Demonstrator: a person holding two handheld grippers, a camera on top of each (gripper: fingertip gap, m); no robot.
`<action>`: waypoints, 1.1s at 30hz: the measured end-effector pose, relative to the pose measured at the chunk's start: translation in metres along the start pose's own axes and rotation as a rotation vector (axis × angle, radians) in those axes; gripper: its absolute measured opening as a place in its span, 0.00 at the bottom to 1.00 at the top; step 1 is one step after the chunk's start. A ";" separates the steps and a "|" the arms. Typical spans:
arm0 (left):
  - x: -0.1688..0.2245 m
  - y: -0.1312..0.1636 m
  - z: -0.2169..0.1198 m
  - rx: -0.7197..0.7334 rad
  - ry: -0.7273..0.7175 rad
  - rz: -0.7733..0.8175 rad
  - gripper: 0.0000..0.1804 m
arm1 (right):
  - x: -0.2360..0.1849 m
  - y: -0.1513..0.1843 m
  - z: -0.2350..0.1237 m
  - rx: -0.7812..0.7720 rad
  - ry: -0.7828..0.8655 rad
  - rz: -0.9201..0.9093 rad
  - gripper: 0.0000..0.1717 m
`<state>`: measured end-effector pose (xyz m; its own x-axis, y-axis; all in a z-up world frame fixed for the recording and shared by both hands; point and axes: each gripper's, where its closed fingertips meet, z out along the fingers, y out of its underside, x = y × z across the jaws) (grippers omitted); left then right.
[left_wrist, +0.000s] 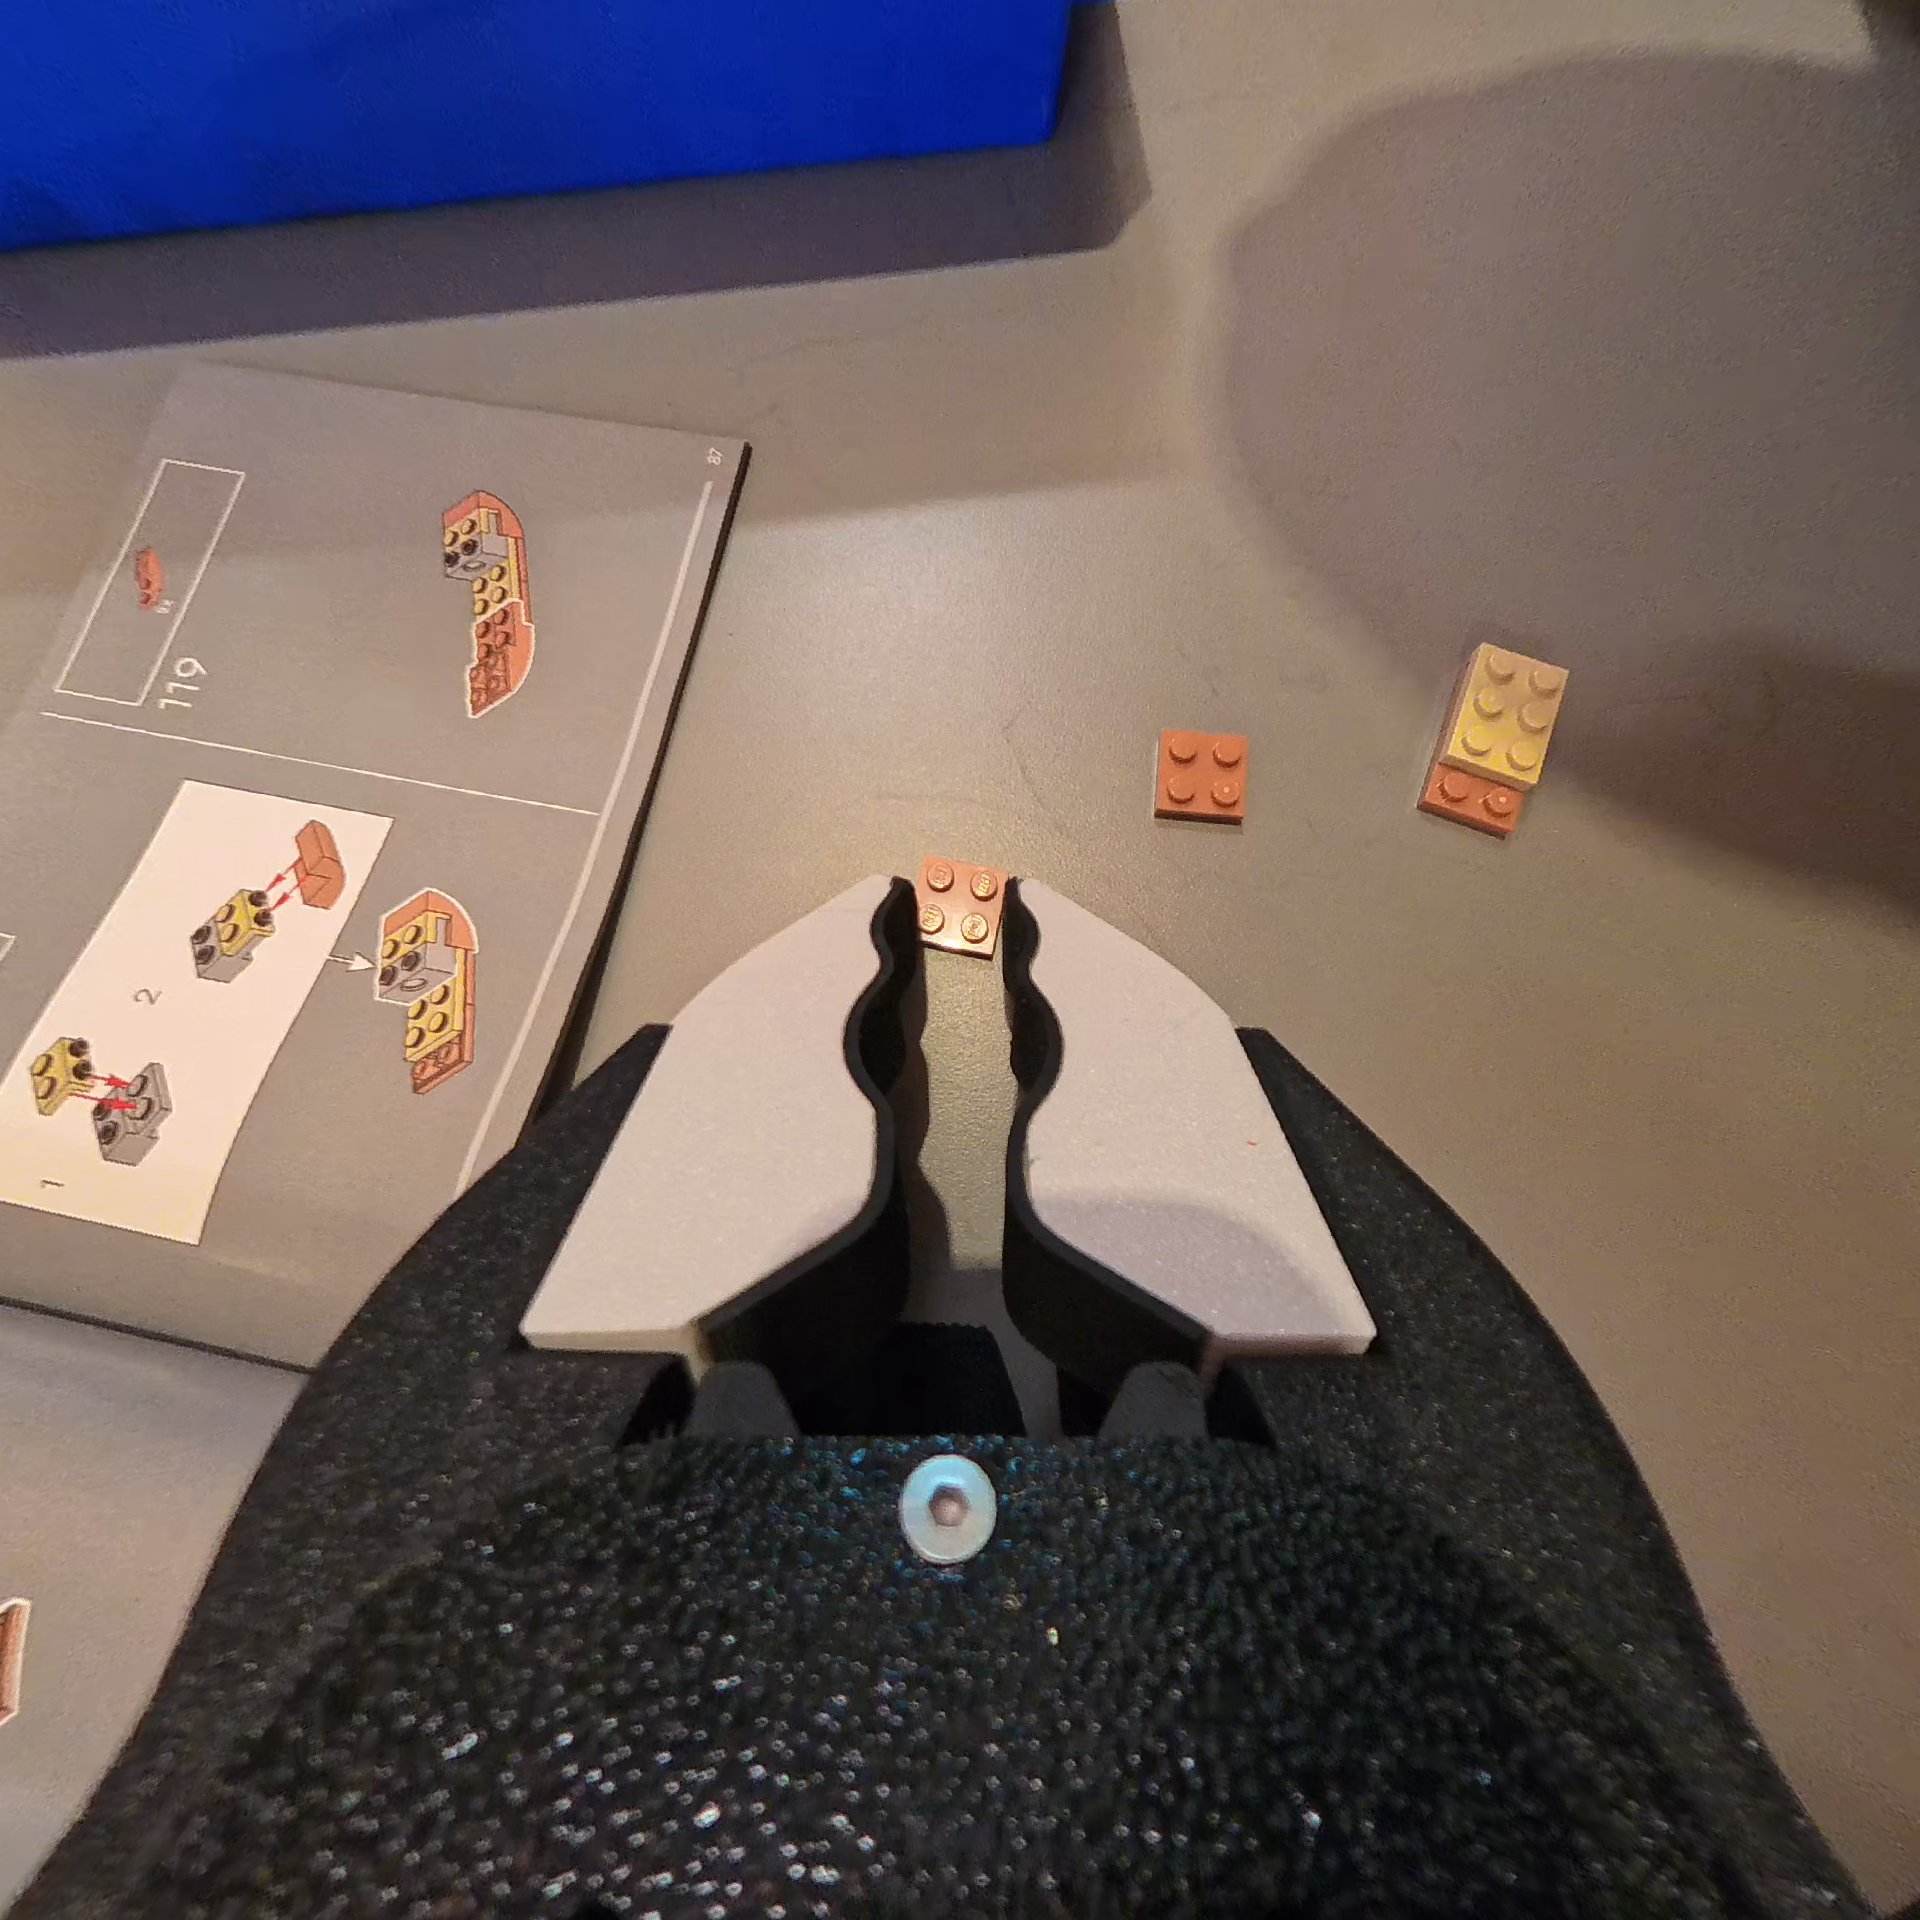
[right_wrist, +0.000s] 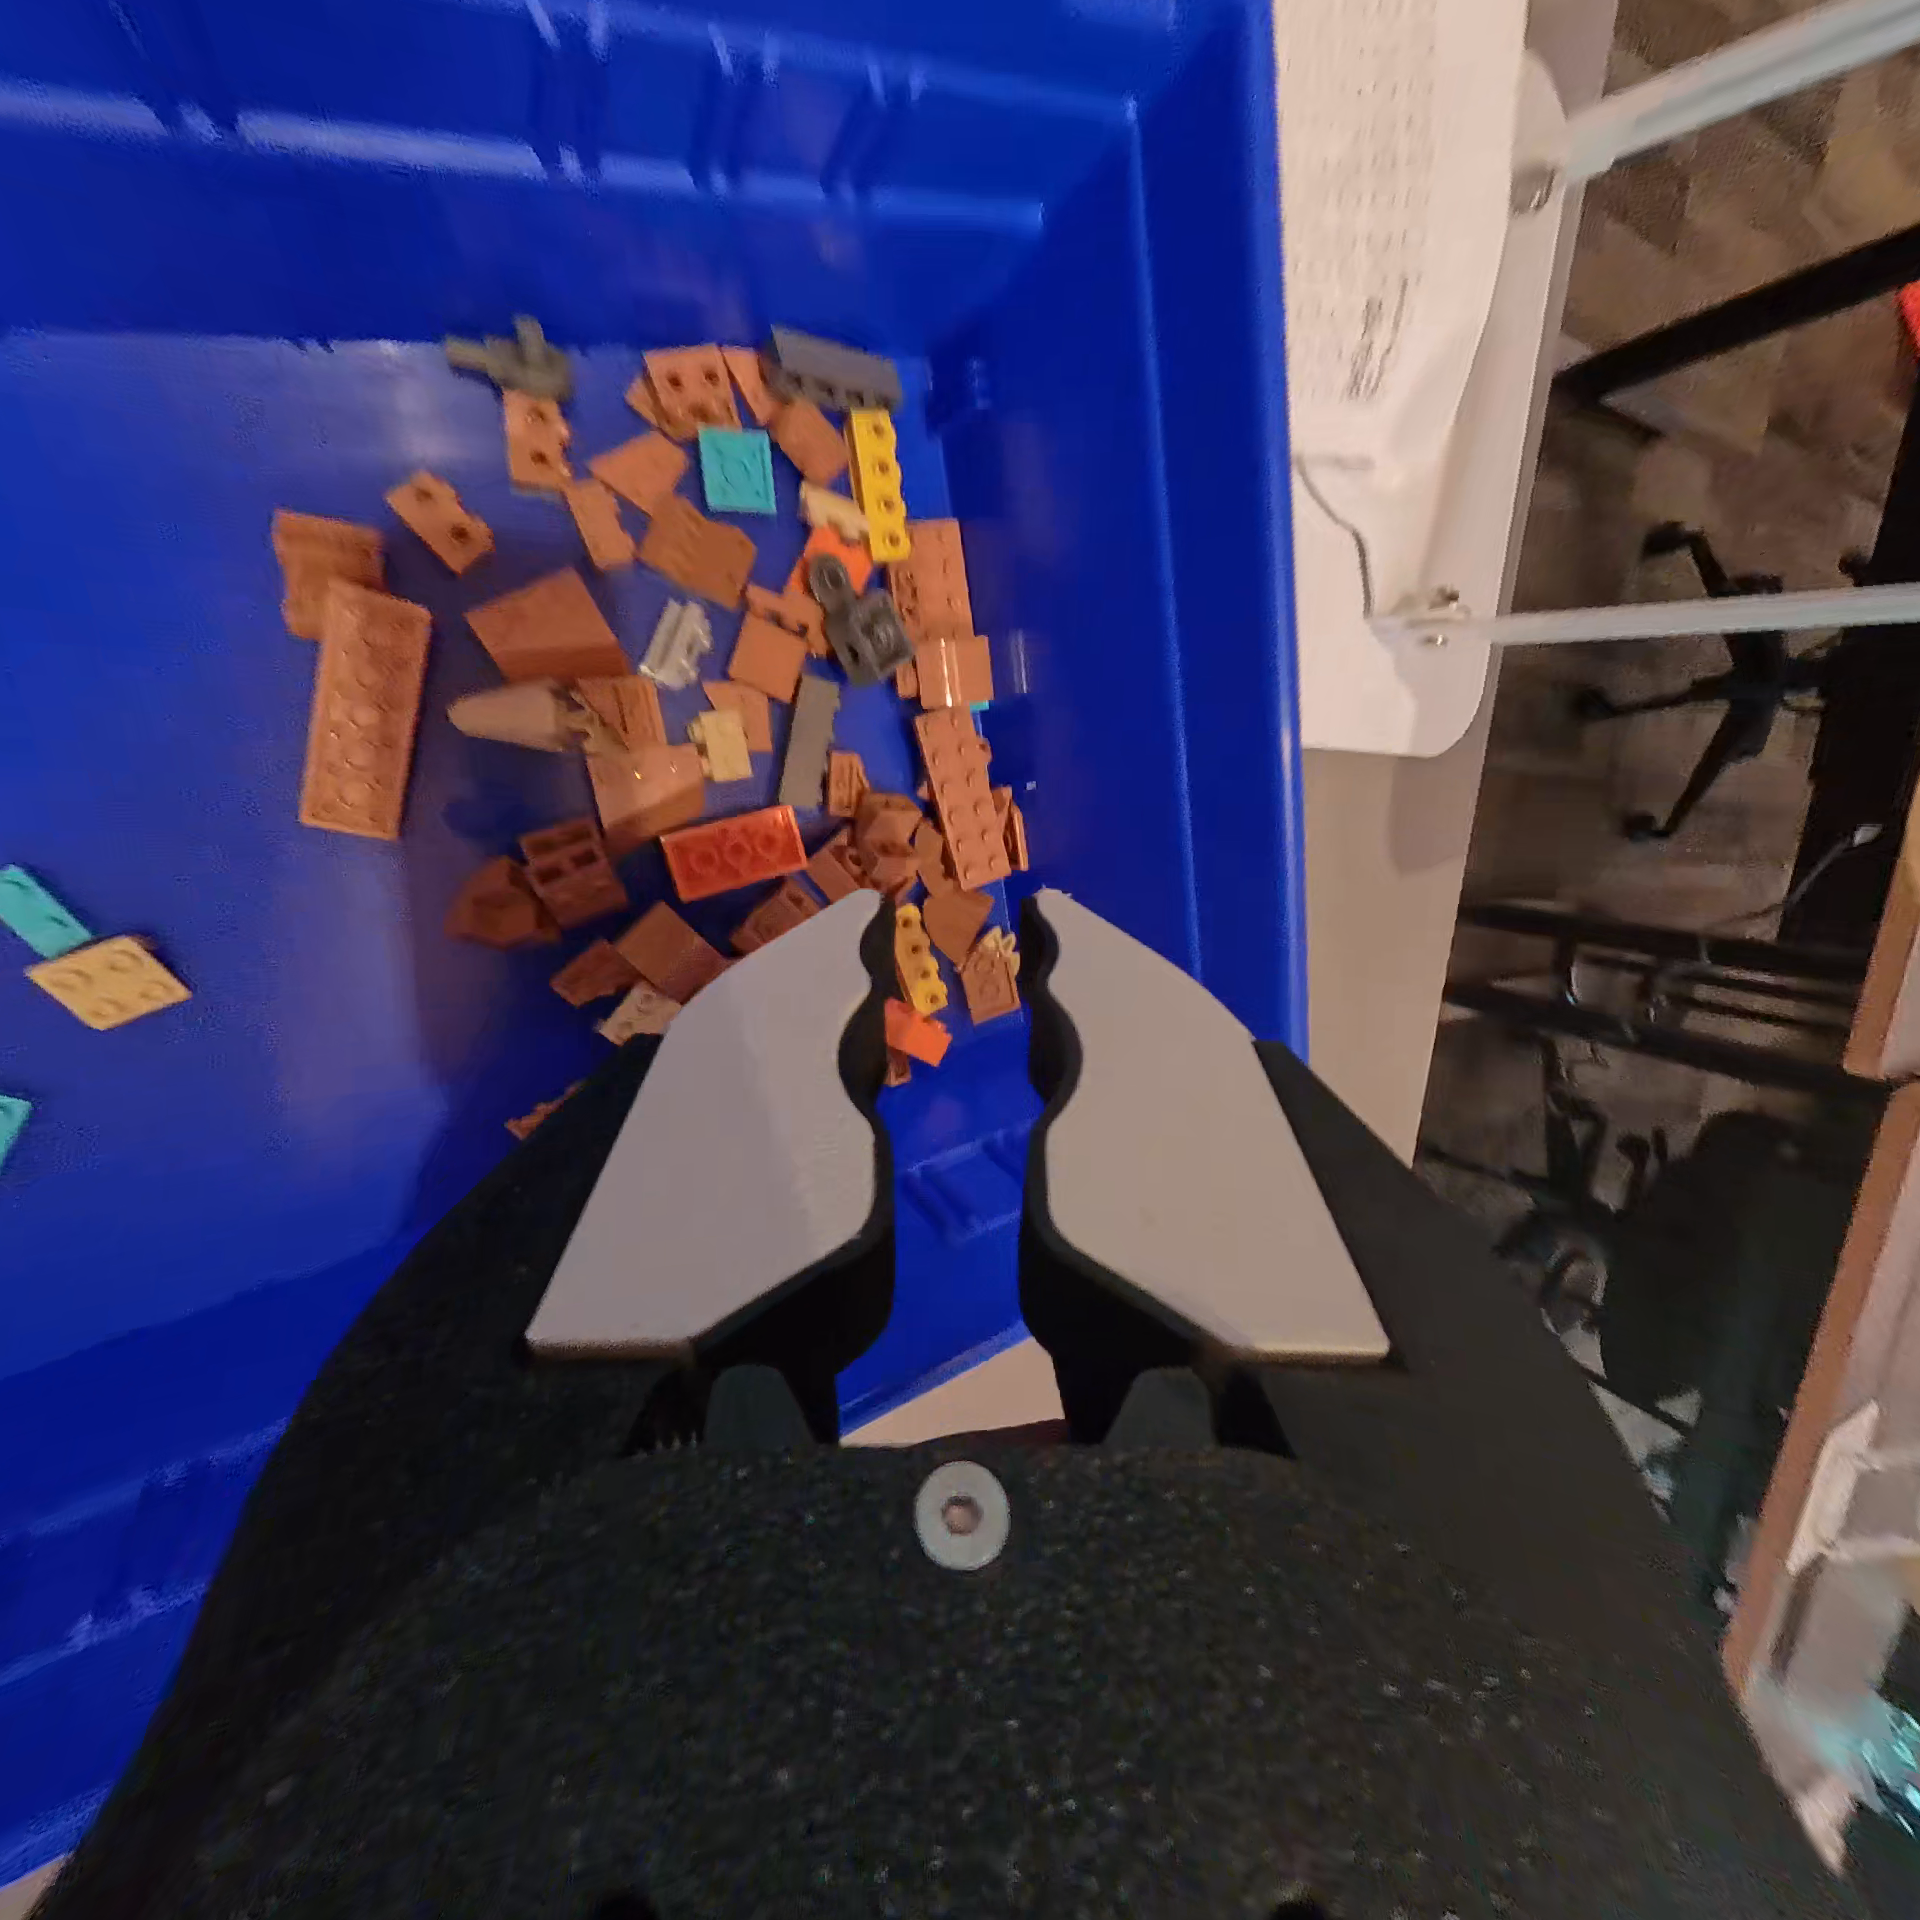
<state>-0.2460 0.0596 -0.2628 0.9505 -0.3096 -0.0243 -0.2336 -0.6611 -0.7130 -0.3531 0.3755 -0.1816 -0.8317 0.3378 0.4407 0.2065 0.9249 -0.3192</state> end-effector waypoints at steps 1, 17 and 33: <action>0.000 0.000 0.000 0.000 0.000 -0.001 0.09 | 0.000 0.005 0.004 -0.029 0.005 -0.006 0.13; 0.000 0.000 0.000 0.000 0.000 -0.001 0.09 | 0.014 -0.005 0.038 -0.019 0.078 0.037 0.09; -0.001 0.000 0.000 -0.001 -0.003 -0.010 0.09 | -0.011 -0.015 0.062 -0.091 0.015 -0.205 0.13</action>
<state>-0.2469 0.0598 -0.2628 0.9535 -0.3006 -0.0194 -0.2242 -0.6652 -0.7122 -0.3795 0.3471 -0.2339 -0.8535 0.1428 0.5012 0.0798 0.9862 -0.1451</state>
